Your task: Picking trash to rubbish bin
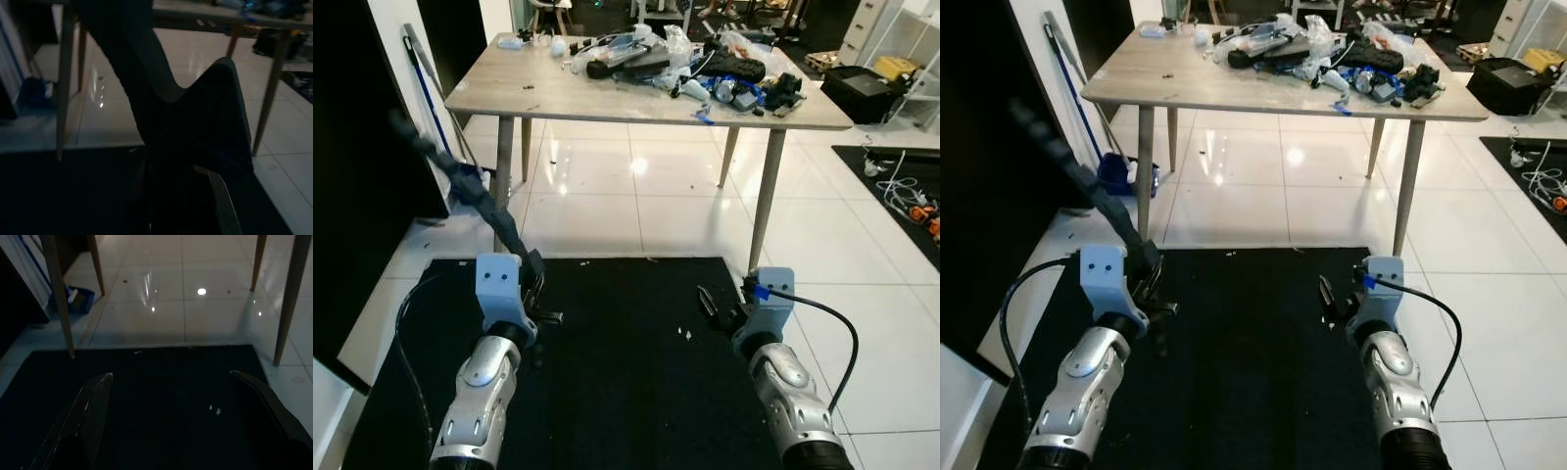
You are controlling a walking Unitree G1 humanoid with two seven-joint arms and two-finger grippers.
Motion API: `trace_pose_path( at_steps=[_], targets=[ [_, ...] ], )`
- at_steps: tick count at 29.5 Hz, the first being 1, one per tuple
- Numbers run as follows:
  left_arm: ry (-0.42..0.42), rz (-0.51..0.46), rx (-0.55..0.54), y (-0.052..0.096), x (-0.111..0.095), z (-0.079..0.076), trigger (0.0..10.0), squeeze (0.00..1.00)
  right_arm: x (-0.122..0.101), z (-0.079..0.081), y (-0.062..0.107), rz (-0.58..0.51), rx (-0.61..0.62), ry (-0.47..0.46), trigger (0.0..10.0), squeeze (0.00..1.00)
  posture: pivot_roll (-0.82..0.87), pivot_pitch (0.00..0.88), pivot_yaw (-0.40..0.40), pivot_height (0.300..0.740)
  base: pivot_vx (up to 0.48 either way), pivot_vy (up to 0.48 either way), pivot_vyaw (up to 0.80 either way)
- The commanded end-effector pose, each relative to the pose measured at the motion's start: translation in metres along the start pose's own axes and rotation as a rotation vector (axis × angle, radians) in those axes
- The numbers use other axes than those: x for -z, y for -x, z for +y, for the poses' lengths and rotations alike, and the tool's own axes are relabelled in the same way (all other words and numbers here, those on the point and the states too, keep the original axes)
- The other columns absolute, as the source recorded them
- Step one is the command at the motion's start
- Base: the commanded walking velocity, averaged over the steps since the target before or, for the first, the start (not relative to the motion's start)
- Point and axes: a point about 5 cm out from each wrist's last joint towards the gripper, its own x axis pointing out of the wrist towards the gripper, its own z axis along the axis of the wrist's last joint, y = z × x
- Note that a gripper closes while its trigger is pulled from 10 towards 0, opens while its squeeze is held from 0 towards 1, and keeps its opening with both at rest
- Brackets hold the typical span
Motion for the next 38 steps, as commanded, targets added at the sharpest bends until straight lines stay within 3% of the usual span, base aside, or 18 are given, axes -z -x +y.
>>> trace_pose_path(
  at_steps=[1, 38],
  targets=[
    [0.002, 0.006, -0.014, 0.0015, 0.0016, 0.0029, 10.0, 0.0, 0.0018, 0.0005, 0.0005, 0.008, -0.002, -0.007, 10.0, 0.0, 0.01, 0.119, -0.037, 0.74, 0.337, 0.0, 0.0],
    [0.005, -0.007, -0.03, 0.0001, -0.0008, 0.0051, 10.0, 0.0, -0.0009, 0.0046, -0.0029, 0.003, -0.031, 0.004, 10.0, 0.0, 0.01, 0.132, -0.042, 0.74, 0.371, 0.0, 0.0]
  ],
)
